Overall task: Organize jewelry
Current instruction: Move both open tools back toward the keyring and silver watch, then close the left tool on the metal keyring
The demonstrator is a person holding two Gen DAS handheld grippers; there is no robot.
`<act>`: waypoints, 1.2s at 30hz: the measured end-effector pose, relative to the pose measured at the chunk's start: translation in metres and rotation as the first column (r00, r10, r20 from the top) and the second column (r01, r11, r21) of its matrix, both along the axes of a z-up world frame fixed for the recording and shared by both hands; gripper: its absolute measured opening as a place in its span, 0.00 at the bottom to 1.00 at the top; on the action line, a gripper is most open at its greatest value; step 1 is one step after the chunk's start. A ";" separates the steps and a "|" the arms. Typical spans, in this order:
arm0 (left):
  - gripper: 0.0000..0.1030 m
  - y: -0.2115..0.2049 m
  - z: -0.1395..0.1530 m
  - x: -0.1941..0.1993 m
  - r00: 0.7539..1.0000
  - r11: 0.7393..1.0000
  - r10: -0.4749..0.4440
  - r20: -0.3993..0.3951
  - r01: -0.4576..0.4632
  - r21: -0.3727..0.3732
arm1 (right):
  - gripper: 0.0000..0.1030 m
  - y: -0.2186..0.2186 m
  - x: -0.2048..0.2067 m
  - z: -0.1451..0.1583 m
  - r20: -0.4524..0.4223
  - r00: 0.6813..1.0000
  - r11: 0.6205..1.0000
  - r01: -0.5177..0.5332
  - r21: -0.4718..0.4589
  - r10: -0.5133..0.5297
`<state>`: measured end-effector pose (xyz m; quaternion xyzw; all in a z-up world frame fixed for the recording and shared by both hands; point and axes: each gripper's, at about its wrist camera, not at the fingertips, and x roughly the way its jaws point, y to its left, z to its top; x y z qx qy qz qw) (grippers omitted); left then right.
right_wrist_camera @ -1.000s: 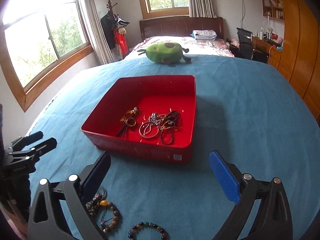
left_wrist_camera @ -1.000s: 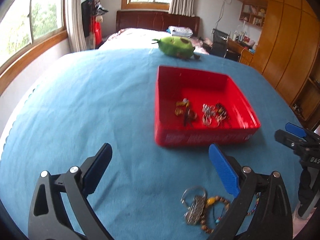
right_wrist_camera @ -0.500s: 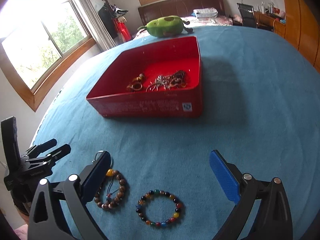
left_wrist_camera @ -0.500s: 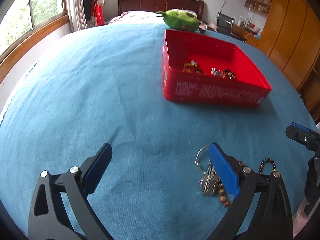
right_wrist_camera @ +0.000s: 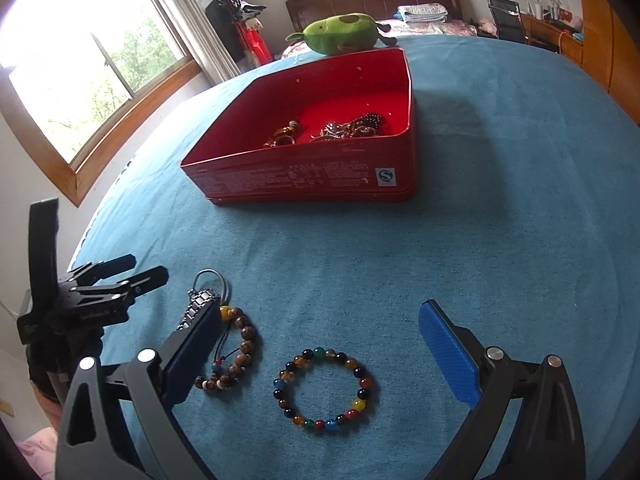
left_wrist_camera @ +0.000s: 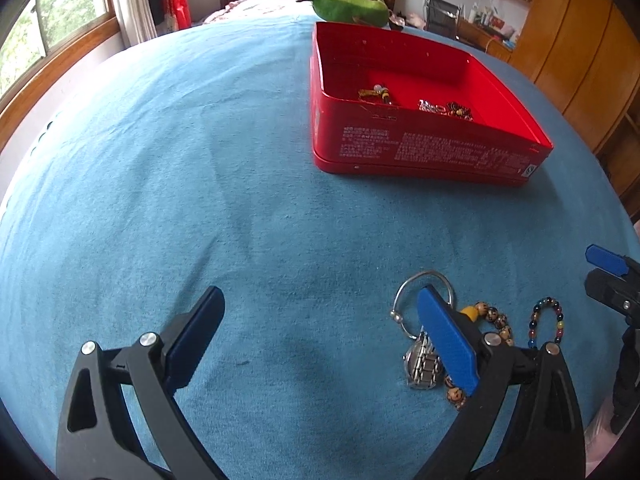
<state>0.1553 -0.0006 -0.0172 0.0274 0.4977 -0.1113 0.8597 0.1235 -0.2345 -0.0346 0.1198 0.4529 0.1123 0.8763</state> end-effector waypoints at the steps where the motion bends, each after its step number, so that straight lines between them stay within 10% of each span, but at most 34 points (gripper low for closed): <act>1: 0.93 -0.002 -0.001 0.001 1.000 1.000 -0.006 -0.006 0.006 0.003 | 0.96 0.001 0.000 0.000 0.001 1.000 1.000 -0.002 -0.001 0.002; 27: 0.33 -0.036 -0.021 0.011 0.986 0.992 -0.122 -0.113 0.124 0.015 | 0.91 -0.002 0.014 -0.009 -0.034 0.999 1.000 -0.003 0.017 0.003; 31: 0.03 -0.039 -0.023 0.010 0.983 0.990 -0.143 -0.119 0.140 -0.032 | 0.91 -0.004 0.015 -0.010 -0.041 0.999 1.000 0.002 0.025 -0.001; 36: 0.02 -0.029 -0.023 0.008 0.985 0.990 -0.125 -0.122 0.116 -0.084 | 0.90 -0.006 0.014 -0.011 -0.045 0.999 1.000 0.001 0.024 0.000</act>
